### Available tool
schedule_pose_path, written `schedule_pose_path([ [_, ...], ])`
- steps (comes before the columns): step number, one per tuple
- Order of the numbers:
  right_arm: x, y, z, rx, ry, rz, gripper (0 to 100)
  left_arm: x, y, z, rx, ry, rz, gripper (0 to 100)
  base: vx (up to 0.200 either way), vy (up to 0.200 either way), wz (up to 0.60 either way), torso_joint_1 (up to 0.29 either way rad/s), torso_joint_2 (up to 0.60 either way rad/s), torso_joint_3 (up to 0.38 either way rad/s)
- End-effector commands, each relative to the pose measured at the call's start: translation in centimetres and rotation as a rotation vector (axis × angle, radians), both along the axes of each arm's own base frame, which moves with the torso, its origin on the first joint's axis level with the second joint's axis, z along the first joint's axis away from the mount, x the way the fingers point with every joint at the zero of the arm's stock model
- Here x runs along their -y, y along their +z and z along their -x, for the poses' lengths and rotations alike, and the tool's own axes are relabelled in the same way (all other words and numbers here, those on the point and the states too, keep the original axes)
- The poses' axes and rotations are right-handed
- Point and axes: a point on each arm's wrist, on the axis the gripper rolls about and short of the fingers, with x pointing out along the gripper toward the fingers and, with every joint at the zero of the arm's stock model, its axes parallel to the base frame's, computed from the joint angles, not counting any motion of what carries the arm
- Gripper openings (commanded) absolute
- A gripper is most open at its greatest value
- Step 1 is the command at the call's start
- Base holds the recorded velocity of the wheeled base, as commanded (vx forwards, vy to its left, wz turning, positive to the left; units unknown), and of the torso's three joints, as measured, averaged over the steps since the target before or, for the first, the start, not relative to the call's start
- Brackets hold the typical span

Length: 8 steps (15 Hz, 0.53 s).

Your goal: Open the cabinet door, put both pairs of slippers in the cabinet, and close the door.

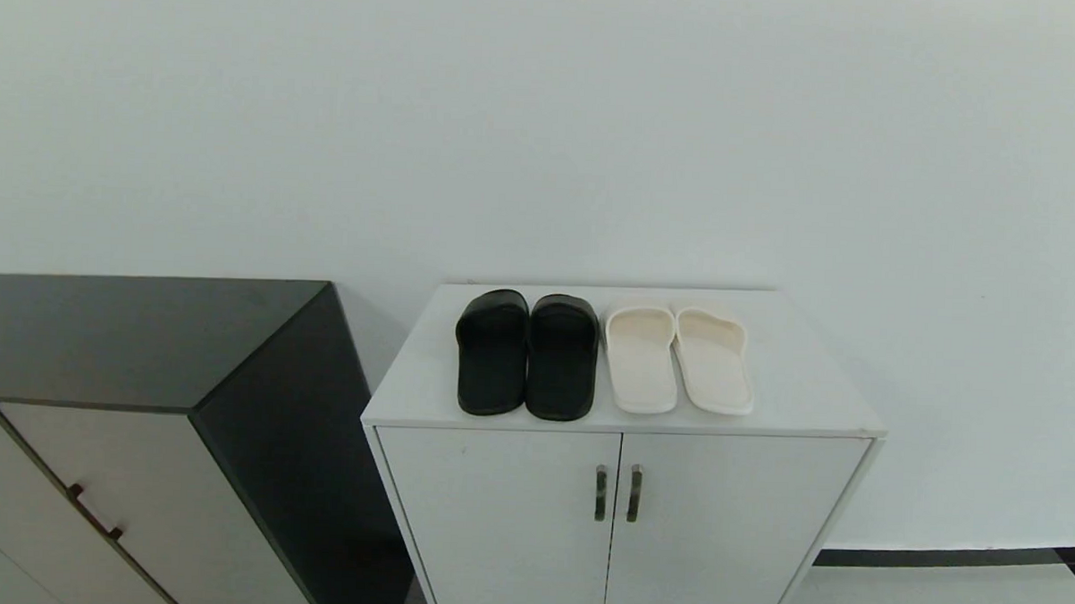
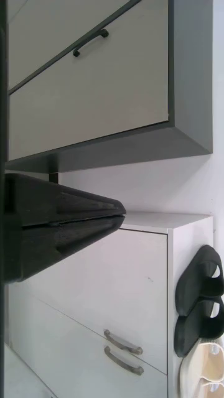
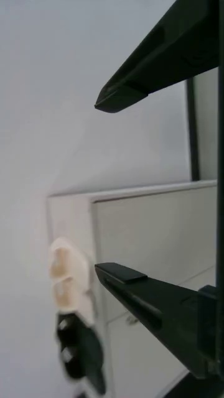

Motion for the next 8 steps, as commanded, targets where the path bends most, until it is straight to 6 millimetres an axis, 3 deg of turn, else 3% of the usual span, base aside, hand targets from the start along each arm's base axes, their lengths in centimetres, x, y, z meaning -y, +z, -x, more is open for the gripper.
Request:
schedule_pose_path([
  [1,-0.4,4.5,-3.5,-0.197,0.173,-0.004,100,0.0,0.0,0.0,-0.001,0.002,0.000,0,0.000,0.000,0.00,0.000,0.00,0.000],
  [3,-0.6,5.3,-7.4,-0.304,0.237,-0.018,100,0.0,0.0,0.0,-0.001,0.000,0.000,0,0.000,0.000,0.00,0.000,0.00,0.000],
  [4,-0.8,5.5,-8.2,-0.313,0.260,-0.017,100,0.0,0.0,0.0,-0.001,0.000,0.000,0,0.000,0.000,0.00,0.000,0.00,0.000],
  [6,-2.4,6.4,-12.5,-0.339,0.311,-0.005,100,0.0,0.0,0.0,0.001,-0.001,0.000,0,0.000,0.000,0.00,0.000,0.00,0.000],
  [8,-5.0,7.6,-14.2,-0.339,0.382,-0.011,100,0.0,0.0,0.0,-0.001,-0.001,0.002,0,0.000,0.000,0.00,0.000,0.00,0.000],
])
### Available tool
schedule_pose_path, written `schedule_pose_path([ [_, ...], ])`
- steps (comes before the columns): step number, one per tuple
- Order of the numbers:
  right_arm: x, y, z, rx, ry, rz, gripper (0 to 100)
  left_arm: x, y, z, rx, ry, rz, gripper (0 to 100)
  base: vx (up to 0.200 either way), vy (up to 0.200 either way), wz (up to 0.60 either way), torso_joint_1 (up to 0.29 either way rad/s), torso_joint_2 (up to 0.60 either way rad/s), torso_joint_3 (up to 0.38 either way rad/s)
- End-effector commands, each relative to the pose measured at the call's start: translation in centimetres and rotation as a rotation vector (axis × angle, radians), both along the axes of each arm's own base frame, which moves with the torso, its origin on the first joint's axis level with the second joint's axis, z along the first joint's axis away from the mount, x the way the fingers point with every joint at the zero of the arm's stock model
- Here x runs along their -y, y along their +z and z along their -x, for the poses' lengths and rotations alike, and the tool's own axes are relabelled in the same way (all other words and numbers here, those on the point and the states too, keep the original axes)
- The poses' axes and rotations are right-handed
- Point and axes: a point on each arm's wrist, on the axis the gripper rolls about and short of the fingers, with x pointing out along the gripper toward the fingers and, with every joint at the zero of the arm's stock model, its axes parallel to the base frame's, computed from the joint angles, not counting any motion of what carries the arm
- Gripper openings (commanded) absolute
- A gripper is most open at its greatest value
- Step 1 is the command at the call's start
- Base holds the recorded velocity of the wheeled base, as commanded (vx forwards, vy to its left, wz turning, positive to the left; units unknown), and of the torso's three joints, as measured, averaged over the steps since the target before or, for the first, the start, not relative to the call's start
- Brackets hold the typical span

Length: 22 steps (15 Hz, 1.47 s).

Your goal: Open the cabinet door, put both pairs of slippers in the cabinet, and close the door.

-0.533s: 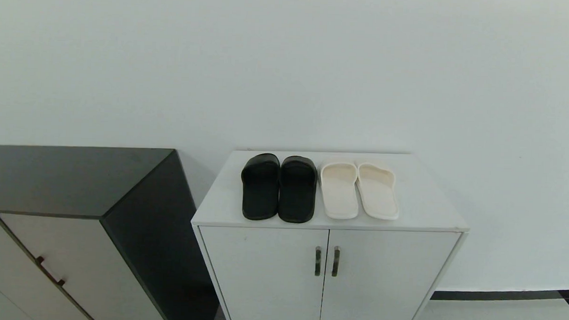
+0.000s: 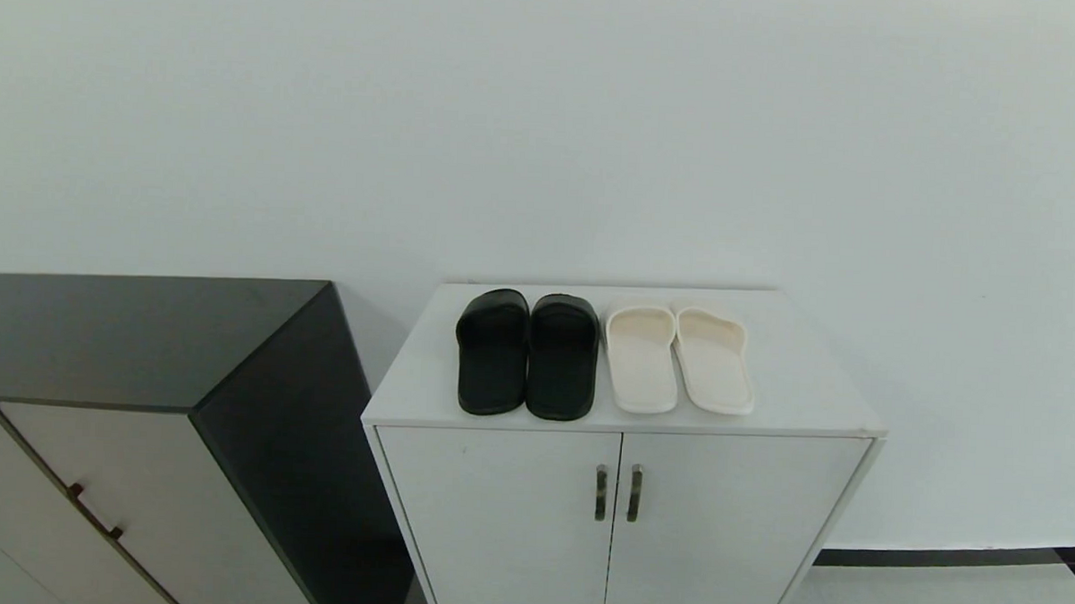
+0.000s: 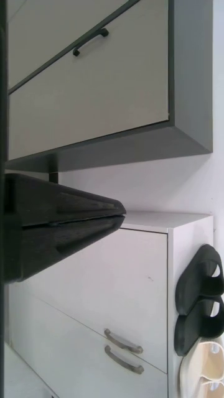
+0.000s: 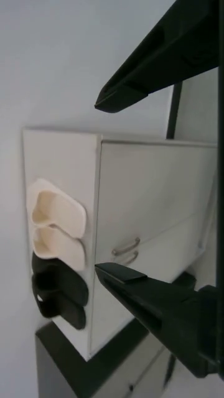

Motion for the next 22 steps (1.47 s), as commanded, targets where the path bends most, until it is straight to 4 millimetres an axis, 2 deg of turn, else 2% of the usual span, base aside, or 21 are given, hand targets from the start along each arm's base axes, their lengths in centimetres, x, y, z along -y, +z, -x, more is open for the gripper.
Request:
schedule_pose_path([
  [1,-4.7,1.3,-5.2,-0.104,0.097,-0.010,100,0.0,0.0,0.0,-0.001,0.001,0.001,0,0.000,0.000,0.00,0.000,0.00,0.000],
  [4,-9.2,2.1,-7.8,-0.145,0.098,0.019,100,0.0,0.0,0.0,-0.001,0.001,0.002,0,0.000,0.000,0.00,0.000,0.00,0.000],
  [7,-13.0,2.1,-11.3,-0.187,0.026,0.006,100,0.0,0.0,0.0,-0.001,0.001,0.002,0,0.000,0.000,0.00,0.000,0.00,0.000],
  [10,-15.5,1.4,-14.5,-0.190,-0.030,0.005,100,0.0,0.0,0.0,-0.001,0.001,0.002,0,0.000,0.000,0.00,0.000,0.00,0.000],
  [13,-18.0,-0.4,-17.7,-0.157,-0.121,0.014,100,0.0,0.0,0.0,-0.001,0.002,0.004,0,0.000,0.000,0.00,0.000,0.00,0.000],
  [14,-18.1,-0.5,-17.8,-0.158,-0.121,0.015,100,0.0,0.0,0.0,-0.001,0.001,0.004,0,0.000,0.000,0.00,0.000,0.00,0.000],
  [15,-19.1,-1.5,-19.3,-0.159,-0.130,0.032,100,0.0,0.0,0.0,-0.001,0.002,0.002,0,0.000,0.000,0.00,0.000,0.00,0.000],
  [18,-20.6,-2.6,-21.9,-0.146,-0.194,0.071,100,0.0,0.0,0.0,-0.001,0.002,0.002,0,0.000,0.000,0.00,0.000,0.00,0.000],
  [22,-21.4,-4.1,-25.5,-0.143,-0.232,0.107,100,0.0,0.0,0.0,-0.001,0.001,0.002,0,0.000,0.000,0.00,0.000,0.00,0.000],
])
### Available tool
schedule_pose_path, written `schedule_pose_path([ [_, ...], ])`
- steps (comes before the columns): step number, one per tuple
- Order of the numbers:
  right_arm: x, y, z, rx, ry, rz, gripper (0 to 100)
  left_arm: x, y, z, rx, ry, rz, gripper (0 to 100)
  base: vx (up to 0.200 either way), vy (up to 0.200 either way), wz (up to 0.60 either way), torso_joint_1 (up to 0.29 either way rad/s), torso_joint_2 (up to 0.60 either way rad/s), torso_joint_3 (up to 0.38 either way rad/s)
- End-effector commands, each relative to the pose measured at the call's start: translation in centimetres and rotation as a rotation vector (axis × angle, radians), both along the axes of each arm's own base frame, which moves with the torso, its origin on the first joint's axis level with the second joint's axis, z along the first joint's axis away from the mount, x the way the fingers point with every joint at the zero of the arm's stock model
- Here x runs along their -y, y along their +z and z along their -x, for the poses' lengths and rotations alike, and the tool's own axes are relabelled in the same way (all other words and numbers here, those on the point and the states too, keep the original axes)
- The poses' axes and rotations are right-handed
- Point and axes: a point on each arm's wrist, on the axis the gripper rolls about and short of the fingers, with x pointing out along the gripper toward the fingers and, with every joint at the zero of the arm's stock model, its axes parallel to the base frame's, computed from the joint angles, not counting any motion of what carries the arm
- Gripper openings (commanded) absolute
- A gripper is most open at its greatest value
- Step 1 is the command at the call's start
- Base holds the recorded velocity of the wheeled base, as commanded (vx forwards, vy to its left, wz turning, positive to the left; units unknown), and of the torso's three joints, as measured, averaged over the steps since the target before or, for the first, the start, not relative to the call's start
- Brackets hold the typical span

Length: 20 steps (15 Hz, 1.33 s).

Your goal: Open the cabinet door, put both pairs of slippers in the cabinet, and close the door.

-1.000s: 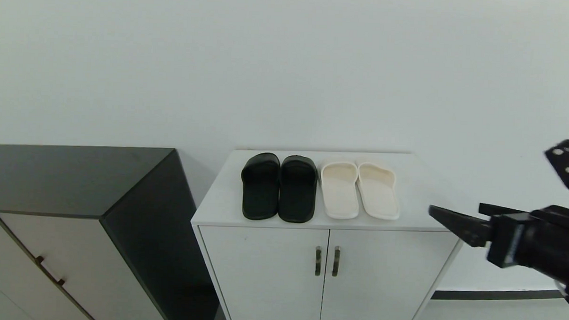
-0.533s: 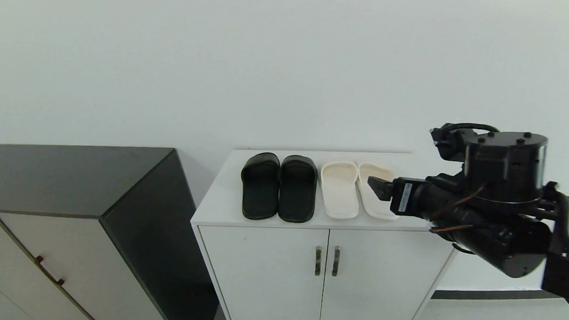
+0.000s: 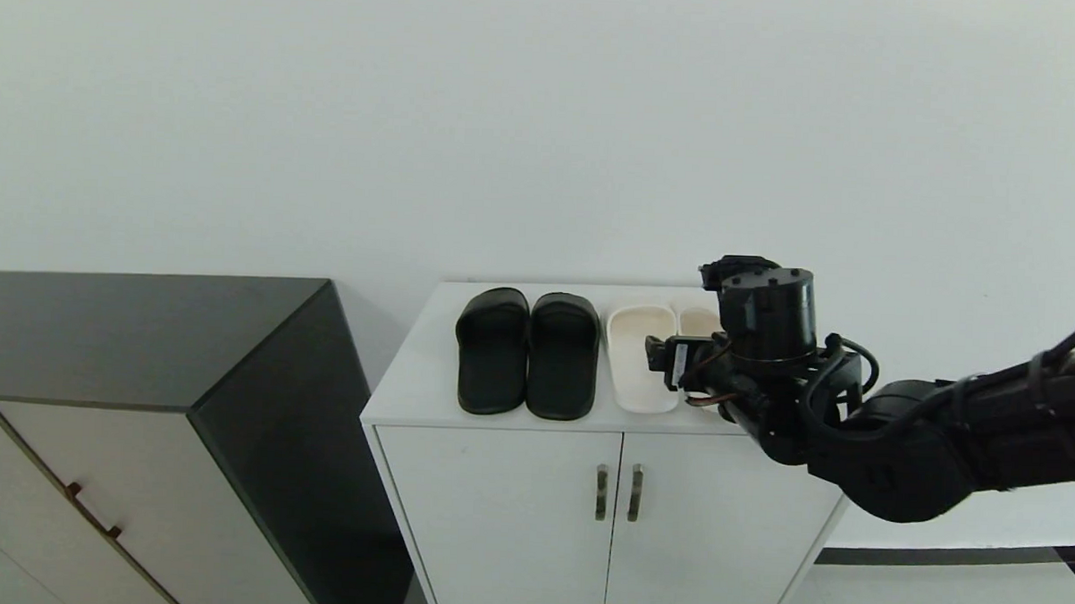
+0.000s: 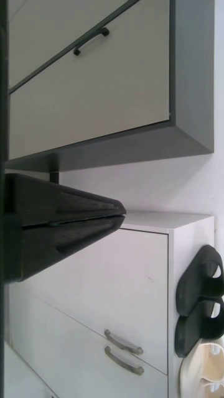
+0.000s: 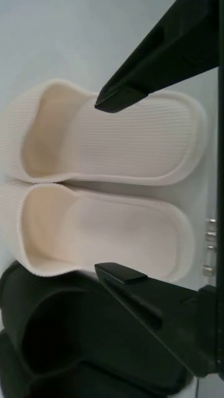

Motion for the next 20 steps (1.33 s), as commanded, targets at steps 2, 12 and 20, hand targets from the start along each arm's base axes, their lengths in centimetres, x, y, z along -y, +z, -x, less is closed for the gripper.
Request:
schedule_pose_path([
  [2,-0.6,-2.1,-3.4,-0.017,-0.036,0.033,100,0.0,0.0,0.0,-0.001,0.000,0.002,0,0.000,0.000,0.00,0.000,0.00,0.000],
  [12,-2.3,-3.5,-7.6,0.021,-0.039,0.084,100,0.0,0.0,0.0,0.000,0.003,0.003,0,0.000,0.000,0.00,0.000,0.00,0.000],
  [20,-1.8,-2.9,-7.9,0.038,-0.058,0.075,0,0.0,0.0,0.0,0.000,0.005,0.003,0,0.000,0.000,0.00,0.000,0.00,0.000],
])
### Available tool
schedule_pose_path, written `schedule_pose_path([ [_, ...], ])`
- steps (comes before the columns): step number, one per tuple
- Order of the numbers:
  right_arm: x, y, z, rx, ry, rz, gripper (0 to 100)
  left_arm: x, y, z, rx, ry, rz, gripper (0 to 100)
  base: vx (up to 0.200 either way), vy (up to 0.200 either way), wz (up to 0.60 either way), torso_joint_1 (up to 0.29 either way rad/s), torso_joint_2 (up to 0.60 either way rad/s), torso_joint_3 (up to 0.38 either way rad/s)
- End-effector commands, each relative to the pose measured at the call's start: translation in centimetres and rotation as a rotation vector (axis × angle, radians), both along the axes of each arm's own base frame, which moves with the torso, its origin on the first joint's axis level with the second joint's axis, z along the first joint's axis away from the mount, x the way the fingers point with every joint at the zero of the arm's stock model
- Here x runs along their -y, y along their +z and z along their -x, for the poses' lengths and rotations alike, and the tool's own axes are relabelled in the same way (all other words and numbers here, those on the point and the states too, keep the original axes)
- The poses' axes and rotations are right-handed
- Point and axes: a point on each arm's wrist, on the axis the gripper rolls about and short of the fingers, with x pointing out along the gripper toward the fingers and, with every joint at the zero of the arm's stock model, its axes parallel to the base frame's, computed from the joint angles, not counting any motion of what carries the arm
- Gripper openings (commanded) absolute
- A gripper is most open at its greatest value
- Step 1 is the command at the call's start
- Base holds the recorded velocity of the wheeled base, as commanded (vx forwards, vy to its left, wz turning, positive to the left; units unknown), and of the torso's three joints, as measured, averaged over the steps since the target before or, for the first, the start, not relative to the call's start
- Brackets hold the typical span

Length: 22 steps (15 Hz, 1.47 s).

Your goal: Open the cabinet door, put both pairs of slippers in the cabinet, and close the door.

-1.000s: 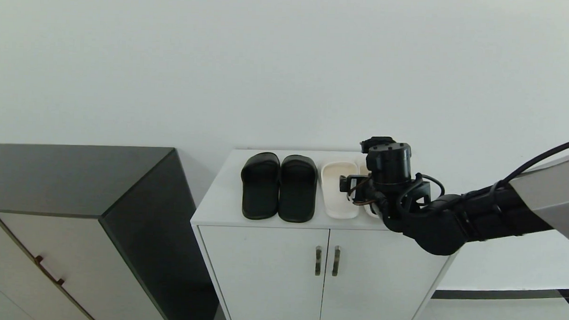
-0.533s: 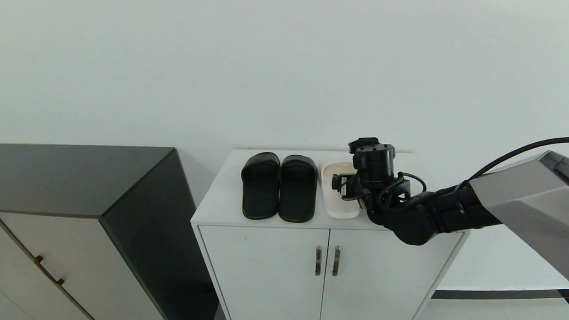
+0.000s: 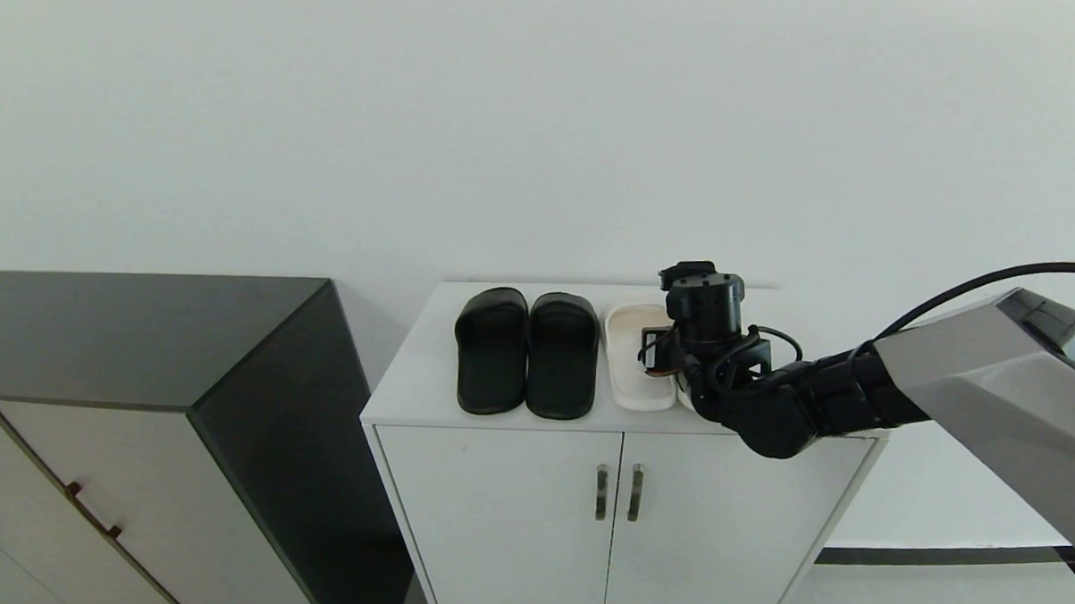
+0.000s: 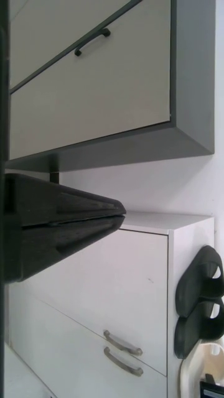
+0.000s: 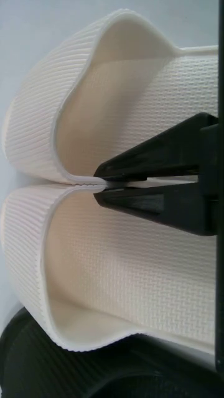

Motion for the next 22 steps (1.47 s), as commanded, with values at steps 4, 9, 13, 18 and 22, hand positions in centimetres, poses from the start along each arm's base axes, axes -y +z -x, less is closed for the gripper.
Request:
schedule_pose_path([
  [4,0.7,3.0,1.6,0.045,0.004,-0.030,0,0.0,0.0,0.0,-0.001,0.000,0.002,0,0.000,0.000,0.00,0.000,0.00,0.000],
  [9,3.5,6.1,8.2,0.032,0.115,-0.015,0,0.0,0.0,0.0,-0.001,0.000,0.002,0,0.000,0.000,0.00,0.000,0.00,0.000],
  [13,7.0,6.8,17.6,-0.024,0.464,-0.038,0,0.0,0.0,0.0,-0.001,-0.001,0.002,0,0.000,0.000,0.00,0.000,0.00,0.000],
  [18,10.6,6.0,24.2,-0.045,0.706,-0.076,0,0.0,0.0,0.0,-0.001,-0.003,0.000,0,0.000,0.000,0.00,0.000,0.00,0.000],
  [22,10.5,5.2,24.3,-0.079,0.732,-0.068,0,0.0,0.0,0.0,-0.001,-0.003,0.002,0,-0.050,0.000,0.00,-0.001,0.00,0.001],
])
